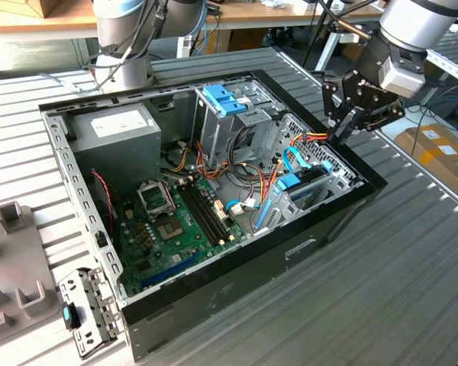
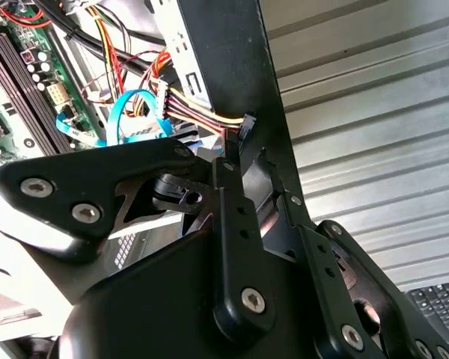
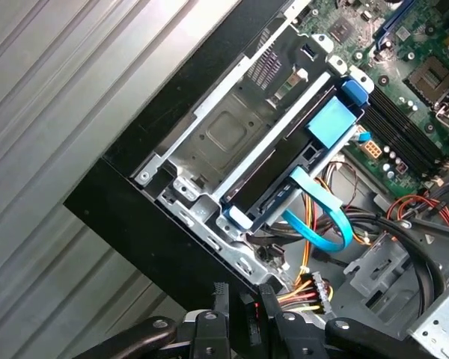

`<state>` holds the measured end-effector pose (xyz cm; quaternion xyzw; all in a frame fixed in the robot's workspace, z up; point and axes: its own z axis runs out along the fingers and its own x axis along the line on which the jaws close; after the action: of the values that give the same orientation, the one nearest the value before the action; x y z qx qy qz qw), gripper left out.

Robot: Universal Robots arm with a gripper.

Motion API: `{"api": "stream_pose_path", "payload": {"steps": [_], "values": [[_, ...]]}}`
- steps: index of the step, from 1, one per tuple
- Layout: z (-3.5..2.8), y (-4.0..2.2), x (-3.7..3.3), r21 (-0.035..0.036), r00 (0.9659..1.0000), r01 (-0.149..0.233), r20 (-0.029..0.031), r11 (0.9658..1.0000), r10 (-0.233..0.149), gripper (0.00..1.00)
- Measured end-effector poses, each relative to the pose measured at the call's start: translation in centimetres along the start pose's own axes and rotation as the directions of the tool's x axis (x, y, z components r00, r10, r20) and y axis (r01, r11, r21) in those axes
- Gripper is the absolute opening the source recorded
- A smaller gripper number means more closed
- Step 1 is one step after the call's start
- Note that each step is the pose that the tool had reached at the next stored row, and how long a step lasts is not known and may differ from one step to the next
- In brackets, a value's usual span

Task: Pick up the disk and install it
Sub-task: 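Insert the second disk wire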

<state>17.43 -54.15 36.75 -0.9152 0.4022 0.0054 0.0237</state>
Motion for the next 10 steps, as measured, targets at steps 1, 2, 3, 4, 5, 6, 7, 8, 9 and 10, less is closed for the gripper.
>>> {"api": "stream_pose_path", "payload": {"steps": [1, 2, 3, 4, 5, 6, 7, 8, 9, 10], "values": [[0.02, -0.09, -0.09, -0.0001, 1.0000, 0.005, 0.0001, 1.0000, -0.005, 0.30], [0.06, -0.20, -0.19, -0.0002, 1.0000, 0.009, 0.0004, 1.0000, -0.009, 0.30], [0.09, -0.39, -0.37, -0.0005, 0.9999, 0.016, 0.0006, 0.9999, -0.016, 0.30], [0.12, -0.53, -0.51, -0.0006, 0.9998, 0.021, 0.0008, 0.9998, -0.021, 0.30], [0.15, -0.63, -0.58, -0.0007, 0.9997, 0.026, 0.0011, 0.9997, -0.026, 0.30], [0.17, -0.79, -0.63, -0.0009, 0.9994, 0.033, 0.0014, 0.9994, -0.033, 0.30], [0.19, -0.89, -0.62, -0.0010, 0.9993, 0.038, 0.0016, 0.9993, -0.038, 0.30], [0.20, -1.00, -0.60, -0.0011, 0.9991, 0.043, 0.0018, 0.9991, -0.043, 0.30], [0.22, -1.12, -0.58, -0.0013, 0.9988, 0.049, 0.0020, 0.9988, -0.049, 0.30], [0.22, -1.22, -0.58, -0.0015, 0.9986, 0.053, 0.0020, 0.9986, -0.053, 0.30]]}}
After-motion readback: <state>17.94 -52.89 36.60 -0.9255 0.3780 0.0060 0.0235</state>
